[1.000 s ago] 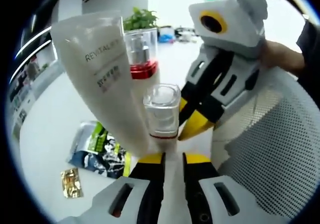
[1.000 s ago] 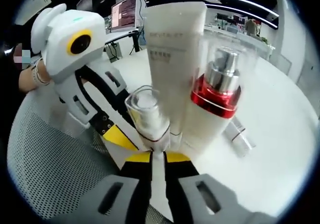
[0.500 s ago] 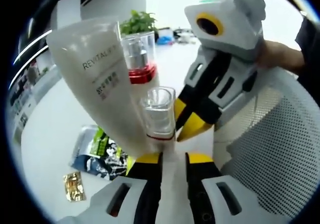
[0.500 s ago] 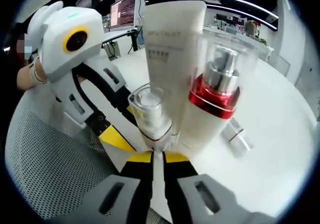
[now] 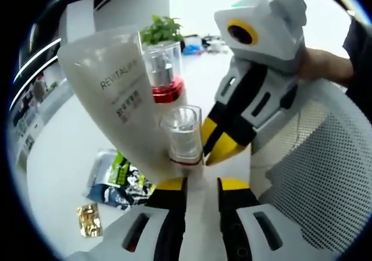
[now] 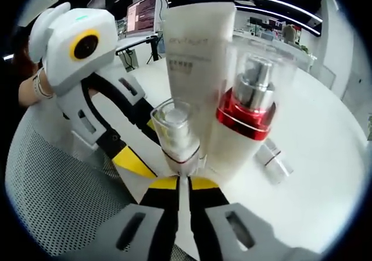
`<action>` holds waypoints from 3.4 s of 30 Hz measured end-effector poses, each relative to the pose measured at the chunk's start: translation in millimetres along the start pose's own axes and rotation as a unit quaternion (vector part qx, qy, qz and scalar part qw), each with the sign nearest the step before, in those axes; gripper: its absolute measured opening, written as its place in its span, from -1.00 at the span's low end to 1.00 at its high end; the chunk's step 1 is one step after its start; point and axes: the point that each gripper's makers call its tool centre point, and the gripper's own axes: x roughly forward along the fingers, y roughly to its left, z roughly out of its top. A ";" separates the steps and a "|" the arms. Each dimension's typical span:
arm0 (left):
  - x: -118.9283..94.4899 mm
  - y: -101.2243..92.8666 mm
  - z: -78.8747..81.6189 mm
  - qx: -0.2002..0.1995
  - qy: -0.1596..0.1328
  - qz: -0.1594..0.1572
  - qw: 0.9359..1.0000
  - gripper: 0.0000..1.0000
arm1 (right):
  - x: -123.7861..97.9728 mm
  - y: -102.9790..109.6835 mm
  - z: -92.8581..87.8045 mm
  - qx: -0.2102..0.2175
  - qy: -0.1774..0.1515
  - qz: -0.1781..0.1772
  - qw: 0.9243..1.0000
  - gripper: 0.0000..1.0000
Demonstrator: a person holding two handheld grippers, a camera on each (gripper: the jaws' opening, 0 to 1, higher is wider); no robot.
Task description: Arrange the skincare products in the storage area until every visible bottle or jar stands upright without overlapping.
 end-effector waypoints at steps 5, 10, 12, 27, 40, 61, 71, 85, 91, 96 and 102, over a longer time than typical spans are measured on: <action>-0.5 0.6 0.8 -0.001 -0.002 0.001 1.000 -0.65 | 0.0 -0.5 0.5 -0.002 -0.001 -0.002 1.000 -0.91; -0.1 0.6 0.1 0.004 -0.001 0.002 1.000 -0.63 | 0.2 -0.6 0.5 -0.004 -0.001 -0.002 1.000 -0.90; -0.1 -0.1 -0.7 0.004 0.001 0.000 1.000 -0.63 | 0.0 0.0 0.7 -0.004 -0.001 -0.001 1.000 -0.89; -12.5 9.8 -10.9 -0.012 0.010 0.021 1.000 -0.63 | -6.7 -3.0 0.3 -0.011 -0.002 -0.008 1.000 -0.82; -41.1 22.6 -14.4 -0.043 0.001 0.056 0.997 -0.52 | -28.2 -8.4 0.0 0.003 -0.012 -0.015 1.000 -0.73; -85.8 45.5 -23.3 -0.082 -0.008 0.132 0.988 -0.02 | -53.9 -21.7 1.8 0.017 -0.006 -0.040 0.999 -0.25; -105.3 49.6 -30.3 -0.107 -0.011 0.157 0.982 0.21 | -61.8 -25.9 5.6 0.003 -0.007 -0.053 0.999 0.15; -123.3 50.1 -39.2 -0.119 0.001 0.172 0.978 0.56 | -67.7 -29.3 11.3 0.002 -0.010 -0.051 0.999 0.58; -133.6 56.0 -45.5 -0.145 0.001 0.197 0.970 0.75 | -69.8 -32.3 12.7 0.008 -0.009 -0.054 0.998 0.77; -137.9 57.0 -43.4 -0.162 -0.012 0.203 0.966 0.81 | -68.4 -34.8 14.3 0.008 -0.006 -0.053 0.999 0.85; -143.8 64.2 -45.5 -0.178 -0.019 0.212 0.961 0.94 | -65.6 -36.5 20.5 0.005 -0.012 -0.049 0.999 0.94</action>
